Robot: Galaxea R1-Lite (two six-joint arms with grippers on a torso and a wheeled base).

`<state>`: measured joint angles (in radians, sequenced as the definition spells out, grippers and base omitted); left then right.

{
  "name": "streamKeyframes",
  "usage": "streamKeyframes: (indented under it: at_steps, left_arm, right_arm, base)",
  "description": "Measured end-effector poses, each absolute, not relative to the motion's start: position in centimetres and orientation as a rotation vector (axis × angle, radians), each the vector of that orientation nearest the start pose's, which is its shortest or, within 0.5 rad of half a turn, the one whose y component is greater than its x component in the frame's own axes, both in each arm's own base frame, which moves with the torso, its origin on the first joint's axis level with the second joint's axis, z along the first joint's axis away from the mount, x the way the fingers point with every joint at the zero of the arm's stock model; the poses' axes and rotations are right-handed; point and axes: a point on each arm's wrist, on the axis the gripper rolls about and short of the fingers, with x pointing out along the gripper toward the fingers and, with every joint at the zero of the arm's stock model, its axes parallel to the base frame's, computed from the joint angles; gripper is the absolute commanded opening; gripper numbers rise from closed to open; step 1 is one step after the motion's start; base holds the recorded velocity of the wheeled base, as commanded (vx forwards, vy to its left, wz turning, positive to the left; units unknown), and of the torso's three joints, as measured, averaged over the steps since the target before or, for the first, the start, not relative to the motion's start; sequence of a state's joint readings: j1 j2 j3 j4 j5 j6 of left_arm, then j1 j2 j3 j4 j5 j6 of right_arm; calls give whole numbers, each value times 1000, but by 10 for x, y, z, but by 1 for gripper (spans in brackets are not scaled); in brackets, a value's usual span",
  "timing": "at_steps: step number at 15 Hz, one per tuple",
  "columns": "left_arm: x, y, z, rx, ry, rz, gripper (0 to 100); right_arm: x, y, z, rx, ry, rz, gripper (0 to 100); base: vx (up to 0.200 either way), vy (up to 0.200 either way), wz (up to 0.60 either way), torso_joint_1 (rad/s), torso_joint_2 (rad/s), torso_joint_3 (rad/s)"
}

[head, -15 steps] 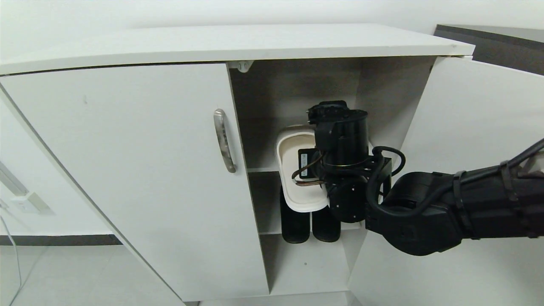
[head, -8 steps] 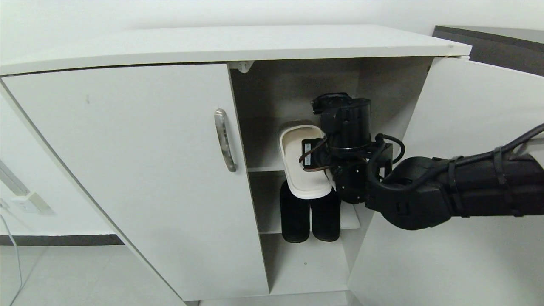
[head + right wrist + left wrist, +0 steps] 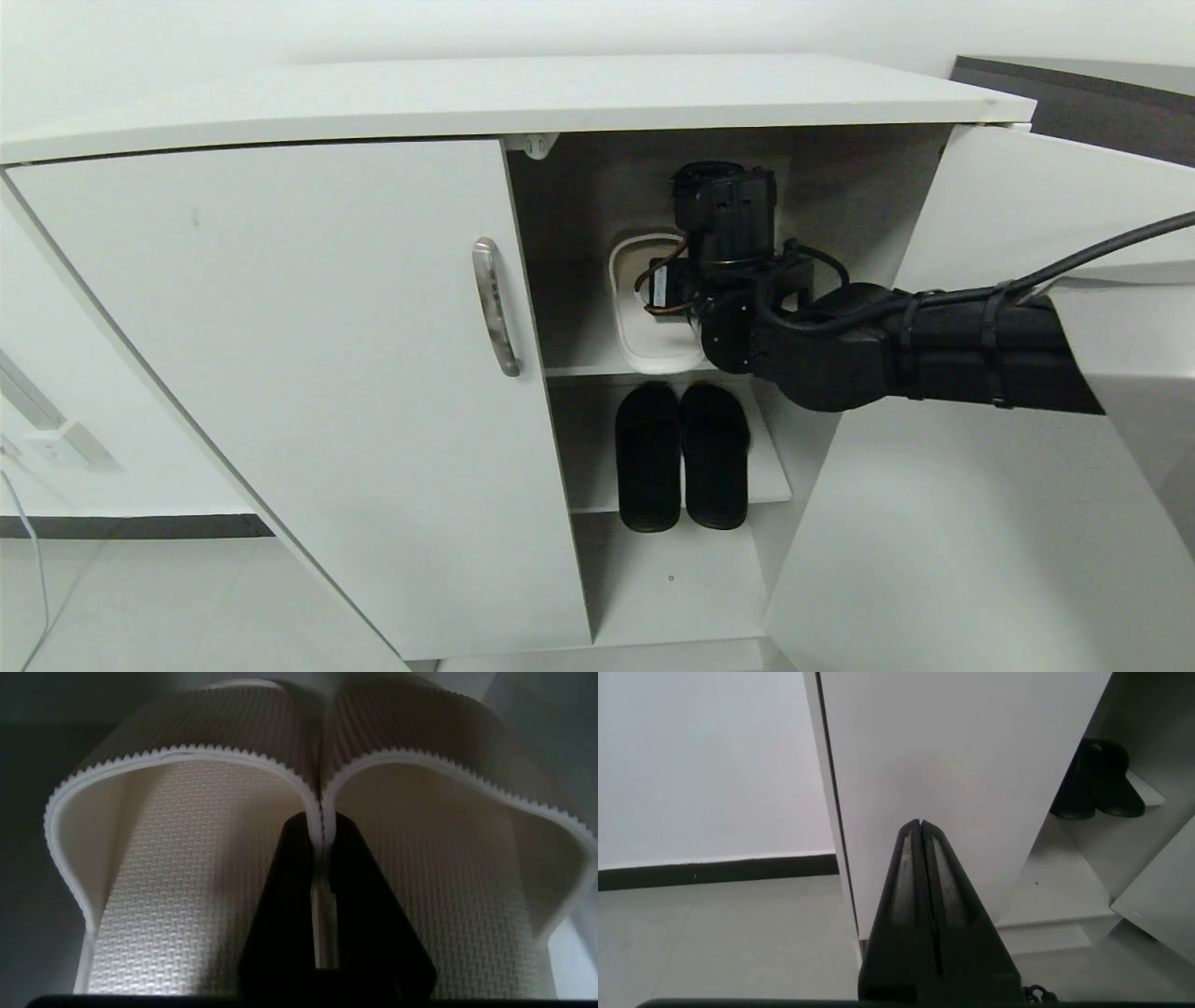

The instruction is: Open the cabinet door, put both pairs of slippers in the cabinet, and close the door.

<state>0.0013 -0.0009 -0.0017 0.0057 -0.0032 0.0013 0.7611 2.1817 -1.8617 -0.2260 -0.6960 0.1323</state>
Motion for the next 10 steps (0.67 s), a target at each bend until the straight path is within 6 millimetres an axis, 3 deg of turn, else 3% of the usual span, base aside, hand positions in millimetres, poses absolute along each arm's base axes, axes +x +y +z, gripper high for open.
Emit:
streamKeyframes:
  at_steps: [5, 6, 10]
  left_arm:
    - [-23, 0, 75, 2, 3, -1, 0]
    - [-23, 0, 75, 2, 4, -2, 0]
    - [-23, 0, 75, 1, 4, -1, 0]
  right_arm:
    - [352, 310, 241, 48, 94, 56, 0]
    - [353, 311, 241, 47, 94, 56, 100]
    - [354, 311, 239, 43, 98, 54, 100]
  base:
    - [0, 0, 0, 0, 0, 0]
    - [0, 0, 0, 0, 0, 0]
    - [0, 0, 0, 0, 0, 0]
